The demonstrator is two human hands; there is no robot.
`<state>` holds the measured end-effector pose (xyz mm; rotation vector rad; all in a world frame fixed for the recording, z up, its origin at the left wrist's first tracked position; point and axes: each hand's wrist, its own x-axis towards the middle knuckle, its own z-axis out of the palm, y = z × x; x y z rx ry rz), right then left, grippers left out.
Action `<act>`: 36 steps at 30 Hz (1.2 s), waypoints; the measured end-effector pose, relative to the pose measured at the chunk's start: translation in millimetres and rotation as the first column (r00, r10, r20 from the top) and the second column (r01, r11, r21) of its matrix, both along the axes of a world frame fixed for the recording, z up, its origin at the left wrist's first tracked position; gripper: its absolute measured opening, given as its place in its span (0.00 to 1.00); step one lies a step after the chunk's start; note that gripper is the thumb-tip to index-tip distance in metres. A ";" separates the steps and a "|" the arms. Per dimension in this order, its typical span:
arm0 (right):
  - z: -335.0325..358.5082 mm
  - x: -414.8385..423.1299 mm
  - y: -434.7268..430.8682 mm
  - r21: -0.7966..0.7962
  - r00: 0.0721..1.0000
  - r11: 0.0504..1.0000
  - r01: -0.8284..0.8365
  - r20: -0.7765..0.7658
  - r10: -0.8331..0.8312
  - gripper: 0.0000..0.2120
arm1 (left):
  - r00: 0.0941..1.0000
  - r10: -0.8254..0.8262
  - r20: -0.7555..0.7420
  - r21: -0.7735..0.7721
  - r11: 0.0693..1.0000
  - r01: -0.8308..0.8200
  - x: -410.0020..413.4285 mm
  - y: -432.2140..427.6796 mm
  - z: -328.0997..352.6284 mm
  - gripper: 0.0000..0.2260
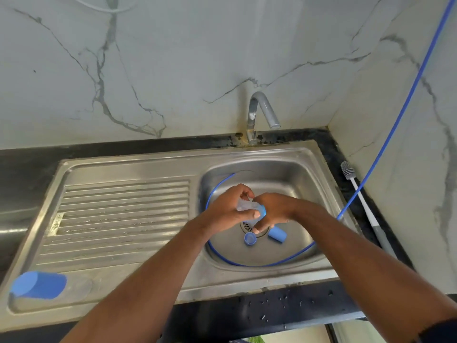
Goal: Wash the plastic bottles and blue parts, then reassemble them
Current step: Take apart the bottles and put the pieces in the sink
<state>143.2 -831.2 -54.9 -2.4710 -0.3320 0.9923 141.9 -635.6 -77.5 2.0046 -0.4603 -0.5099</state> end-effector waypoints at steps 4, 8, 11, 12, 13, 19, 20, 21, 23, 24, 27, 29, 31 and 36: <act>3.5 -11.3 8.2 -0.091 0.982 0.986 0.138 0.144 -0.124 0.18 | 0.983 0.108 0.145 -0.003 0.994 -0.109 -6.8 0.4 -5.3 0.16; -1.0 -23.2 21.3 -0.223 0.939 0.955 0.195 0.324 -0.116 0.13 | 0.962 0.113 0.247 0.008 0.993 -0.119 -11.2 0.0 -10.4 0.11; -2.5 -32.2 29.1 -0.253 0.898 0.932 0.259 0.418 -0.137 0.13 | 0.960 0.201 0.196 0.079 0.972 -0.219 -6.6 -4.0 3.3 0.15; -2.1 -34.7 30.5 -0.277 0.884 0.925 0.261 0.454 -0.113 0.13 | 0.966 0.250 0.065 0.109 0.961 -0.256 -5.3 -6.3 9.9 0.18; -1.2 -37.0 31.6 -0.304 0.867 0.918 0.254 0.492 -0.077 0.13 | 0.948 0.298 -0.111 0.133 0.950 -0.283 -4.6 -7.7 16.3 0.22; 2.6 -53.7 27.2 -0.338 0.815 0.902 0.269 0.579 -0.026 0.18 | 0.713 0.248 -0.656 0.258 0.961 -0.096 -4.5 11.7 41.2 0.50; 3.0 -54.5 24.0 -0.319 0.819 0.902 0.290 0.570 -0.061 0.19 | 0.710 0.224 -0.668 0.230 0.969 -0.090 -3.5 13.7 39.3 0.48; 4.6 -55.1 21.0 -0.296 0.824 0.901 0.318 0.556 -0.108 0.19 | 0.735 0.188 -0.651 0.149 0.982 -0.119 -1.8 14.0 34.9 0.42; 6.2 -54.4 15.8 -0.247 0.834 0.889 0.386 0.506 -0.221 0.19 | 0.840 0.103 -0.533 -0.095 0.979 -0.180 0.8 10.4 23.7 0.22; 6.0 -53.8 13.6 -0.232 0.836 0.880 0.414 0.480 -0.267 0.18 | 0.873 0.064 -0.483 -0.197 0.964 -0.180 0.1 7.6 18.5 0.15; 3.4 -52.0 7.0 -0.226 0.846 0.868 0.442 0.427 -0.320 0.13 | 0.945 -0.012 -0.327 -0.194 0.979 -0.055 -0.7 -0.8 6.7 0.25; 0.8 -51.7 1.8 -0.221 0.845 0.865 0.452 0.415 -0.336 0.12 | 0.941 0.007 -0.339 -0.161 0.985 -0.065 -0.9 -7.6 7.2 0.24; -3.4 -51.7 -3.6 -0.209 0.835 0.860 0.465 0.427 -0.348 0.13 | 0.899 0.086 -0.430 -0.119 0.981 -0.151 -2.5 -15.3 11.2 0.21; -11.9 -47.1 -10.7 -0.203 0.838 0.875 0.439 0.444 -0.318 0.17 | 0.874 0.175 -0.453 0.026 0.983 -0.183 4.5 -25.7 6.7 0.33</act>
